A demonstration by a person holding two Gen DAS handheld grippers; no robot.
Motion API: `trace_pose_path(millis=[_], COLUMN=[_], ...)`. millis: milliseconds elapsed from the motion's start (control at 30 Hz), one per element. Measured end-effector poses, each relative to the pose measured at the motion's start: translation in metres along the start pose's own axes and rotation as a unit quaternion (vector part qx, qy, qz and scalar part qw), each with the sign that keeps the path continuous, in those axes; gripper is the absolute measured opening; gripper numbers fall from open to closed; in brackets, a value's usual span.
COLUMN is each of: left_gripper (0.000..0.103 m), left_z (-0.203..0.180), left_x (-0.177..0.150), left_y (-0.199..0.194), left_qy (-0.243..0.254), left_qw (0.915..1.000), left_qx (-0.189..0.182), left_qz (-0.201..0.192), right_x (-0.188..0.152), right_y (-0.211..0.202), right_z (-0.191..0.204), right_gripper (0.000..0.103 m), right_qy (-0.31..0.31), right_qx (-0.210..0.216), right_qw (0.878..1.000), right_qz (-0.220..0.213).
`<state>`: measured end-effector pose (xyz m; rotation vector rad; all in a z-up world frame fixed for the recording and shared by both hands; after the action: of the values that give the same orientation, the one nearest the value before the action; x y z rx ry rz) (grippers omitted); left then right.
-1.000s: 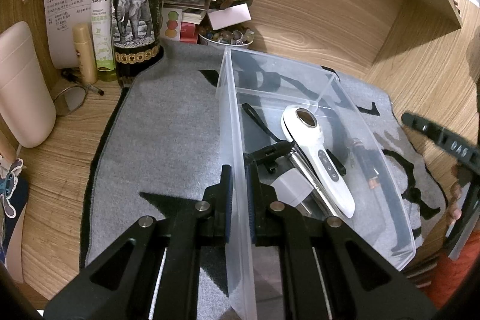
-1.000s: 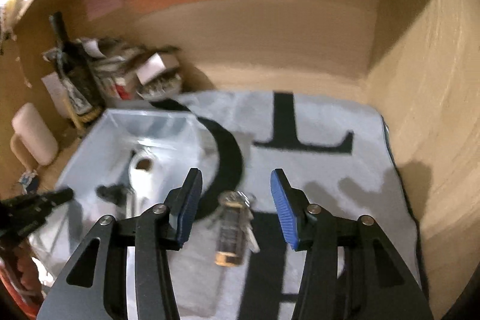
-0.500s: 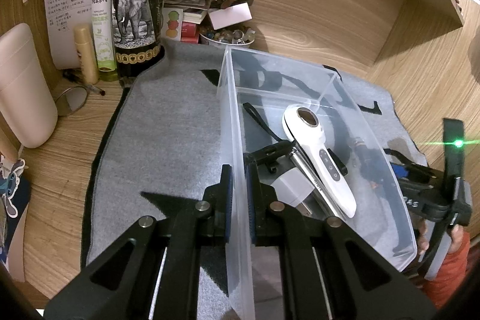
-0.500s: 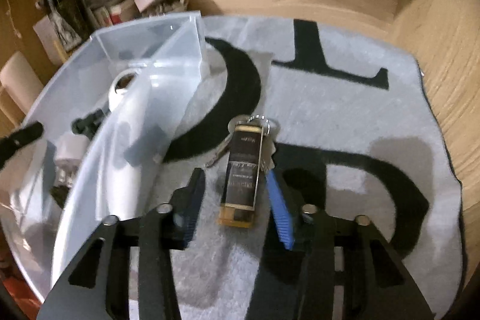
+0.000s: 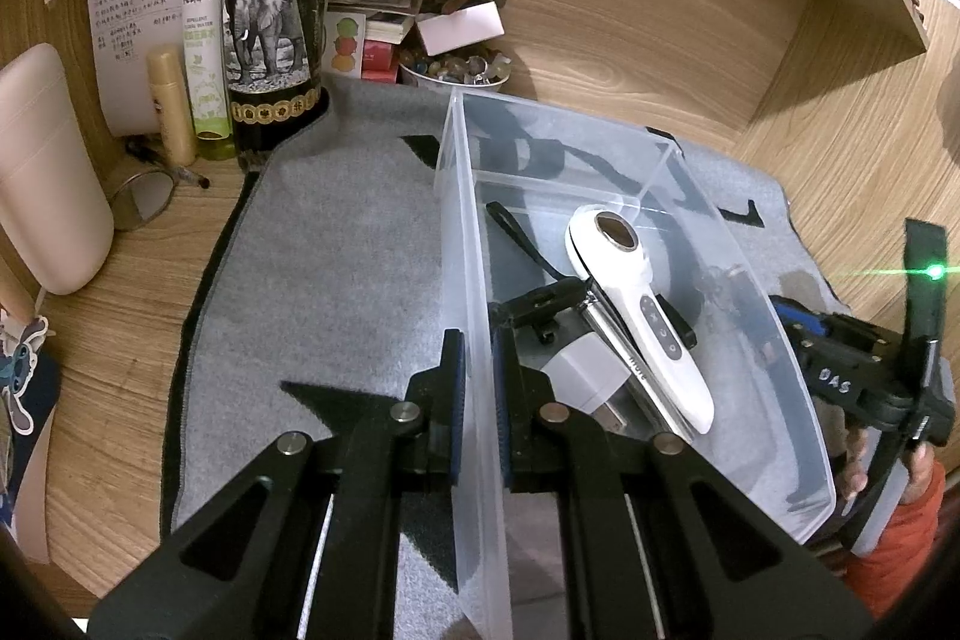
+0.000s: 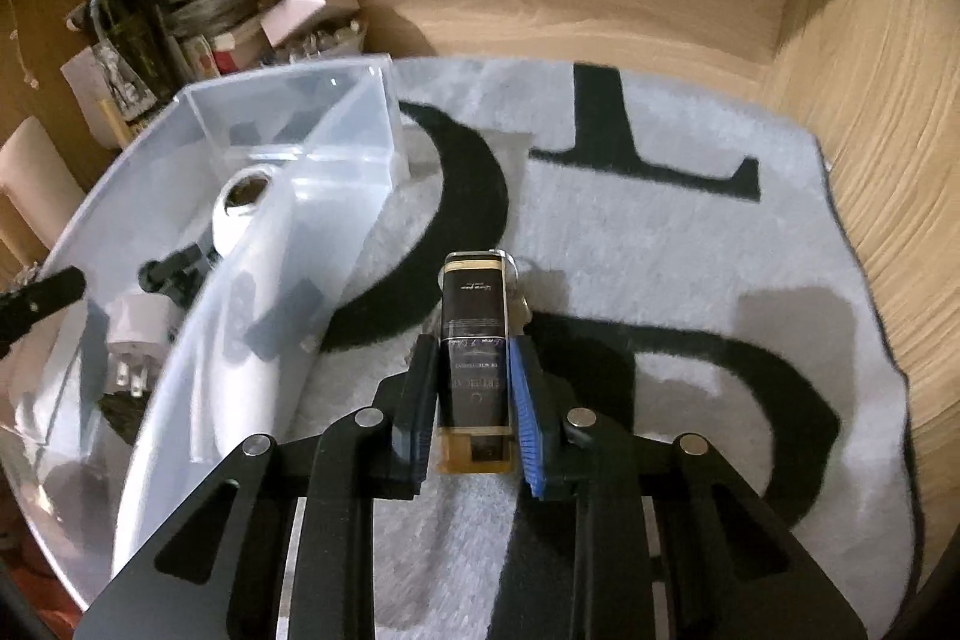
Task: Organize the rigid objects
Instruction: 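Carry the keychain into the box and open the right gripper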
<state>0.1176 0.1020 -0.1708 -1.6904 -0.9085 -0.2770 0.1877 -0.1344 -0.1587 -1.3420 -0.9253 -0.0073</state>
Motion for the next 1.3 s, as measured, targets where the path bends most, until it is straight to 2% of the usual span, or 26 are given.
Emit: trace_pose_path(millis=[433,700,1000,1300], left_gripper=[0.009,0.009,0.009,0.009], left_z=[0.001,0.001,0.001,0.0], left_x=[0.0,0.0,0.0,0.0], left_y=[0.0,0.0,0.0,0.001], left_qy=[0.0,-0.001,0.001,0.003], left_qw=[1.0,1.0,1.0,1.0], left_qx=[-0.001,-0.001,-0.001,-0.003], left_qz=[0.0,0.0,0.0,0.0], right_x=[0.036,0.054,0.054,0.042], right_y=[-0.056,-0.067,-0.051,-0.014], right_z=[0.021,0.049,0.086,0.109], right_gripper=[0.022,0.022,0.022,0.022], right_qy=[-0.021,-0.054,-0.094,-0.137], right_qx=[0.01,0.032,0.068,0.089], right_qw=[0.996,0.992,0.989,0.986], right_qz=[-0.081,-0.106,-0.087,-0.02])
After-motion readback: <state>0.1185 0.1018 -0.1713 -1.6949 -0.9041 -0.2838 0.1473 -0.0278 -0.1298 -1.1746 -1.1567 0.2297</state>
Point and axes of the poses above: each gripper's, at about its wrist camera, not at the fingertips, and y roughly the way its jaws point, z to its left, x to its top, the point moved 6 cm from there along y, roughly the way its jaws point, and after that the axes turned 10 degrees about -y, right-handed, at the moved point
